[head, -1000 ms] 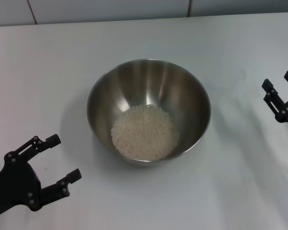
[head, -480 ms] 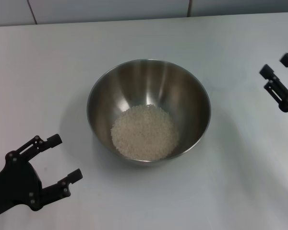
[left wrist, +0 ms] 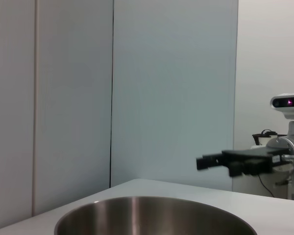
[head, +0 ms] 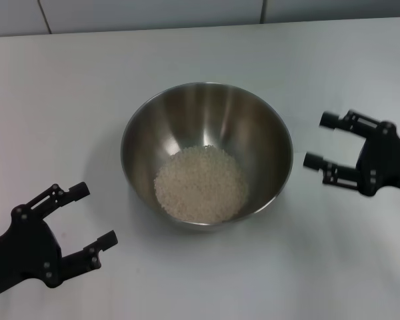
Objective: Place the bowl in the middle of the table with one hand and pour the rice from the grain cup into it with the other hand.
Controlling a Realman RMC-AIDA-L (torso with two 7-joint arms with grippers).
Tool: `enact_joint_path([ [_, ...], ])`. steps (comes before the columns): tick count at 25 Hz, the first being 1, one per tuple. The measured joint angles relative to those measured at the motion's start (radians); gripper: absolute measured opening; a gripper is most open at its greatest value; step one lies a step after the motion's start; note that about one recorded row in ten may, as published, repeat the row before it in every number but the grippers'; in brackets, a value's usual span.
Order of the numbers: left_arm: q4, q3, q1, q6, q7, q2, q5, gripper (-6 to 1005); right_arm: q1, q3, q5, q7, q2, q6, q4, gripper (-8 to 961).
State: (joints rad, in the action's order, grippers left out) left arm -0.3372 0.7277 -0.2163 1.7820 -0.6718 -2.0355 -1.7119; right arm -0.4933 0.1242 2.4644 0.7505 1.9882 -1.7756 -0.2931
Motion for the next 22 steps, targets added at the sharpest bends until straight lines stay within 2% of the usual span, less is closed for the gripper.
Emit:
enact_joint_path([
  [5,0.000,-0.002,-0.013,-0.001,-0.009,0.000,0.000,862,-0.006,-0.104,0.000,0.060,0.000,-0.033,-0.070,788],
  [10,0.000,-0.001,-0.025,-0.012,-0.010,0.001,0.000,862,0.000,-0.144,0.000,0.099,0.000,-0.091,-0.130,785],
  [16,0.000,0.001,-0.046,-0.017,-0.046,0.011,0.000,863,0.001,-0.185,0.004,0.099,0.000,-0.106,-0.139,785],
  [22,-0.009,0.001,-0.049,-0.018,-0.052,0.013,0.000,862,0.003,-0.181,-0.002,0.092,0.002,-0.104,-0.140,784],
])
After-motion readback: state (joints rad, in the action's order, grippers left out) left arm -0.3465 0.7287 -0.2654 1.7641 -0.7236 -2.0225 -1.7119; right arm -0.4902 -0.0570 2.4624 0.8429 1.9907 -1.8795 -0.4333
